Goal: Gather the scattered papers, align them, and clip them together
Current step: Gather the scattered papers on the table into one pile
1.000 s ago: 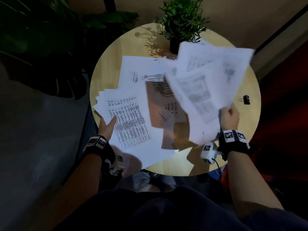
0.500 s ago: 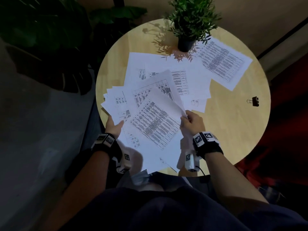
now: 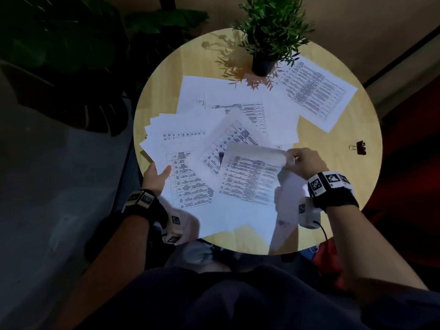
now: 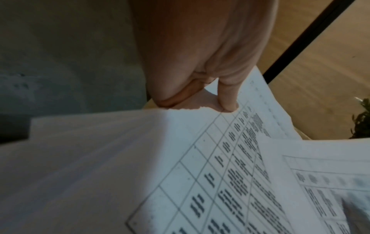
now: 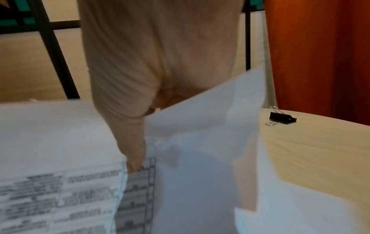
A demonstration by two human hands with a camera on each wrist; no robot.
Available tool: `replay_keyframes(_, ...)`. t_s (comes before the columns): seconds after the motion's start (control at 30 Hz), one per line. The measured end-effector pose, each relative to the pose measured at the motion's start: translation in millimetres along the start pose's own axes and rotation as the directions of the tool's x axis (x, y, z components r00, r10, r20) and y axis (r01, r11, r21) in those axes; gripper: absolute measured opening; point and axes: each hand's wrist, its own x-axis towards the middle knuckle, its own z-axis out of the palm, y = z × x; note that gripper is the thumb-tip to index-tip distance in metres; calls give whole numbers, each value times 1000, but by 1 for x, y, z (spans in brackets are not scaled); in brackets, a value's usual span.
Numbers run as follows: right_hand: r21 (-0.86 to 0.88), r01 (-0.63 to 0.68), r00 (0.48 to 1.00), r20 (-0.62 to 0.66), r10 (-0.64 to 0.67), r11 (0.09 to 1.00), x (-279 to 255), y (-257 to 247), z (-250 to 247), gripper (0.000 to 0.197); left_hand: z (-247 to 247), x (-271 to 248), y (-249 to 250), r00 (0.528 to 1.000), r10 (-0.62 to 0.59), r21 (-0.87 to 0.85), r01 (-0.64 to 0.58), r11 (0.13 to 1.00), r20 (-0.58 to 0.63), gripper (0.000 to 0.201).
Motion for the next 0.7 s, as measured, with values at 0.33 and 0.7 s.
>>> replay_keyframes(0.33,-300,494,866,90,-491,816,4,-75,43,46,-4,2,15,983,66,-160,-38,986,169,40)
replay_keyframes(0.7,-270,405,914,96,-394,874,28,-103,52,85,-5,-8,19,962,89,-185,-42,982,258,35)
